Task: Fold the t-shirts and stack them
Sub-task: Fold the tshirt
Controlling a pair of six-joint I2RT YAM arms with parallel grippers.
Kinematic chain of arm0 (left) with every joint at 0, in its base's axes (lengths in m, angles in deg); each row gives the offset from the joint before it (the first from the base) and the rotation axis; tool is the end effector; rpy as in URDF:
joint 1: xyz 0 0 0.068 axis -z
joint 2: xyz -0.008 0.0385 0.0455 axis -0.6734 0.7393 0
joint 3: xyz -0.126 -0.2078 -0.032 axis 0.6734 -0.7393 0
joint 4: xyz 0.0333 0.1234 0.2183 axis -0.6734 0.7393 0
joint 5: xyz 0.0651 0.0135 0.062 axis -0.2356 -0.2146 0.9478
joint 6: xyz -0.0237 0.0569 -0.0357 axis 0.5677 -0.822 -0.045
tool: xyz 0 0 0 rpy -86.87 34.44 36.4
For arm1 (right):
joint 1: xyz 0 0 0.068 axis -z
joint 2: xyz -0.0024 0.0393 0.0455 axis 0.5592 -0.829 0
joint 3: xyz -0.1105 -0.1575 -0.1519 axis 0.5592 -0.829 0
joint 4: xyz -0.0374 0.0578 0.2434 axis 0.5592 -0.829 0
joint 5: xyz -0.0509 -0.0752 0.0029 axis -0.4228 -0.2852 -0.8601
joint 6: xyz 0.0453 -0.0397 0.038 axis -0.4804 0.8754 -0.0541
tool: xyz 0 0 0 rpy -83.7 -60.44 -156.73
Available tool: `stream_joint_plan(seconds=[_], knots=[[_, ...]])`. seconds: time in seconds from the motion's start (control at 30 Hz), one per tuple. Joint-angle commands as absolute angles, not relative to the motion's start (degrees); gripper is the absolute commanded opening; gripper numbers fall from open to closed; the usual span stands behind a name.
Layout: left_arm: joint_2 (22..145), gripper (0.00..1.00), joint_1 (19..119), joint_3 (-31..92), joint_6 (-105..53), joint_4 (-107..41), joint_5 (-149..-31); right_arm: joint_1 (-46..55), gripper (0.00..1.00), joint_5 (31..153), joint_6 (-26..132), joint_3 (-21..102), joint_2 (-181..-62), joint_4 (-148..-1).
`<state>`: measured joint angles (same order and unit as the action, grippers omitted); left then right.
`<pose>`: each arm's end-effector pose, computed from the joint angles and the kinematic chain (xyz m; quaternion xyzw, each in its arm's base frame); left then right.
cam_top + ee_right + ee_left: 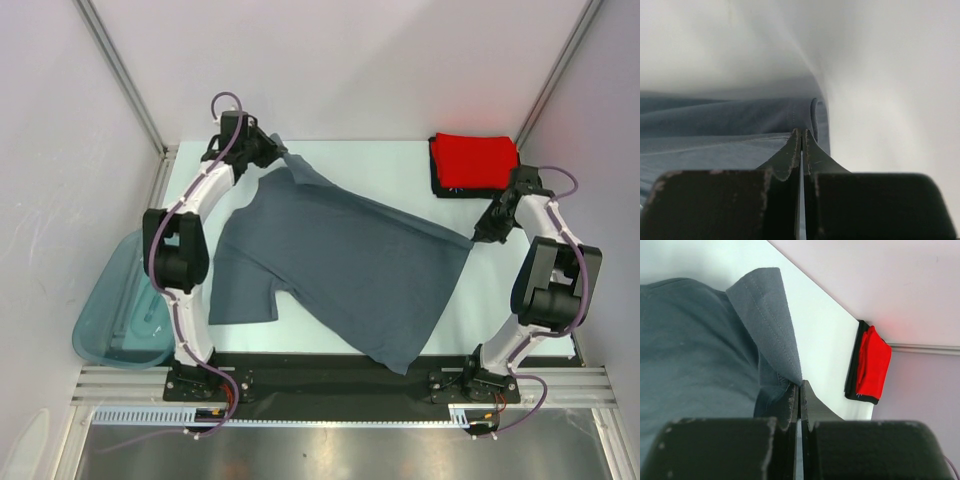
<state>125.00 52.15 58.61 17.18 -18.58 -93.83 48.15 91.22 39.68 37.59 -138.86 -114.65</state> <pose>0.4761 -0.0948 0.2475 -0.2759 0.8141 -0.3431 0.3788 0.3376 -0.0774 0.1761 0.2766 0.9373 0.0731 0.1989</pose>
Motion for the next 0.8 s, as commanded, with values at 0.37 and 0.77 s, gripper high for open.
stream_joint_plan(seconds=[0.37, 0.77], knots=[[110.05, 0.00, 50.15, 43.16, 13.00, -22.46, -93.31, 44.20, 0.00, 93.40, 38.40, 28.60, -132.41, -116.37], [106.43, 0.00, 48.57, 35.42, 11.24, -22.37, -92.95, 43.76, 0.00, 96.12, 37.26, 23.95, -130.12, -117.25]])
